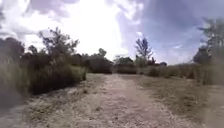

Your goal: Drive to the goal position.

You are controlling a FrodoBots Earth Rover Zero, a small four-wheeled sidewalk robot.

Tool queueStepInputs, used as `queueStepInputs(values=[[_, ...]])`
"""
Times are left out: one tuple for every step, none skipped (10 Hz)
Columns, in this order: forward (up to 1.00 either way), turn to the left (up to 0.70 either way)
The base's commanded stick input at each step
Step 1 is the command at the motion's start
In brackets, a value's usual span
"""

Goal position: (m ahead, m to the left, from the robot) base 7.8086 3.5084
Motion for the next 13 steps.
queueStepInputs(values=[[0.96,0.0],[0.96,0.0],[0.96,0.0],[0.96,0.0],[0.96,0.0],[0.96,0.0],[0.96,0.0],[0.96,0.0],[0.96,-0.3],[0.96,-0.38],[0.96,-0.35],[0.95,-0.31],[0.96,0.0]])
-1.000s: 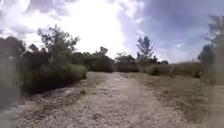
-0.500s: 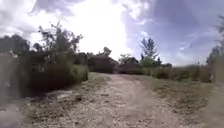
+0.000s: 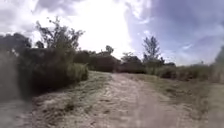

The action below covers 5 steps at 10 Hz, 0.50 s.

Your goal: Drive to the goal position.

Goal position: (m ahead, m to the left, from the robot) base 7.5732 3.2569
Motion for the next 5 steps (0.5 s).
queueStepInputs(values=[[0.96,-0.26],[0.96,-0.36],[0.96,-0.38],[0.96,-0.38],[0.96,-0.38]])
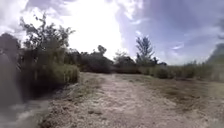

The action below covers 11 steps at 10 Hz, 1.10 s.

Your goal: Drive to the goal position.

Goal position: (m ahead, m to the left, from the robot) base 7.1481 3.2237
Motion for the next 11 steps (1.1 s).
queueStepInputs(values=[[0.96,-0.28],[0.96,-0.08],[0.96,0.0],[0.96,0.0],[0.96,0.0],[0.96,0.0],[0.96,0.0],[0.96,0.0],[0.96,0.0],[0.96,0.0],[0.96,0.0]])
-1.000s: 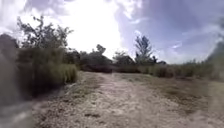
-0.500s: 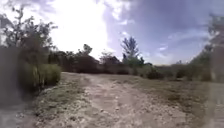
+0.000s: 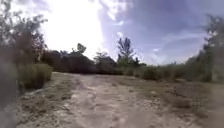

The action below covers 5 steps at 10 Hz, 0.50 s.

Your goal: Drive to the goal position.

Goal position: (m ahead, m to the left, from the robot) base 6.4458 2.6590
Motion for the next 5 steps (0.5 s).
queueStepInputs(values=[[0.96,0.0],[0.96,0.0],[0.96,0.0],[0.96,0.0],[0.96,0.0]])
